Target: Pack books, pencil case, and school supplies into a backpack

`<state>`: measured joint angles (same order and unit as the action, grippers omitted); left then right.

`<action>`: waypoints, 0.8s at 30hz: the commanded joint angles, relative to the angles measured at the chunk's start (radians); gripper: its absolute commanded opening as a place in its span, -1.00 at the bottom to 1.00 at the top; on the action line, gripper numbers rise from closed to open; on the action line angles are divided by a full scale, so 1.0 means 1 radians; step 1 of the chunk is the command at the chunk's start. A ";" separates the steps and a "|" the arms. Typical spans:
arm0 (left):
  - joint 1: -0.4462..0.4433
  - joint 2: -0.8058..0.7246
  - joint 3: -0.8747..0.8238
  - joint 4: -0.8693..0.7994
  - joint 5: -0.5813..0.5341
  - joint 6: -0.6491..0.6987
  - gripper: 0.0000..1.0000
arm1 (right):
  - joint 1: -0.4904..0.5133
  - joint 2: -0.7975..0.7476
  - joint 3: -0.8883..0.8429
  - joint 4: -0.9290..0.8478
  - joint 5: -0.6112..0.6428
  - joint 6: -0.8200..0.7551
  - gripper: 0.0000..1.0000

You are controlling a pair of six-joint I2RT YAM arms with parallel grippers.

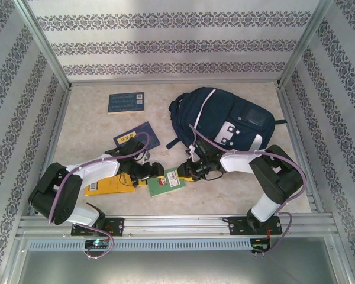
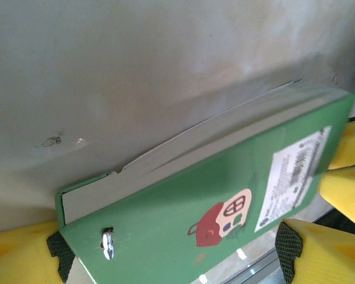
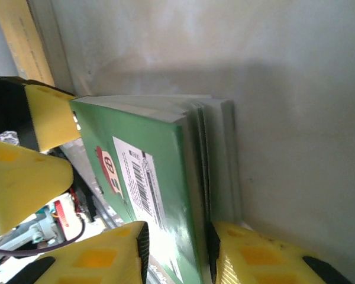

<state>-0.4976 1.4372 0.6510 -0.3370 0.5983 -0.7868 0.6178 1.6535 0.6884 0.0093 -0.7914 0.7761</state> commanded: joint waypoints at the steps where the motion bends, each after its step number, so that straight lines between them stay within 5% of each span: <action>1: -0.048 0.046 0.010 0.114 0.057 0.013 0.76 | 0.011 -0.033 -0.015 0.076 -0.077 0.044 -0.45; 9: -0.049 0.031 0.026 0.069 0.039 0.029 0.75 | 0.006 -0.007 -0.010 0.077 -0.071 0.036 -0.99; 19: 0.005 -0.206 0.065 -0.185 -0.168 0.037 0.89 | -0.085 -0.113 -0.040 0.141 -0.131 0.095 -1.00; 24: 0.078 -0.278 -0.035 -0.079 -0.084 -0.050 0.91 | -0.126 -0.136 -0.078 0.265 -0.173 0.192 -1.00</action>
<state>-0.4480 1.1725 0.6731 -0.4389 0.4793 -0.7811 0.5034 1.5452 0.6285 0.1612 -0.8997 0.9009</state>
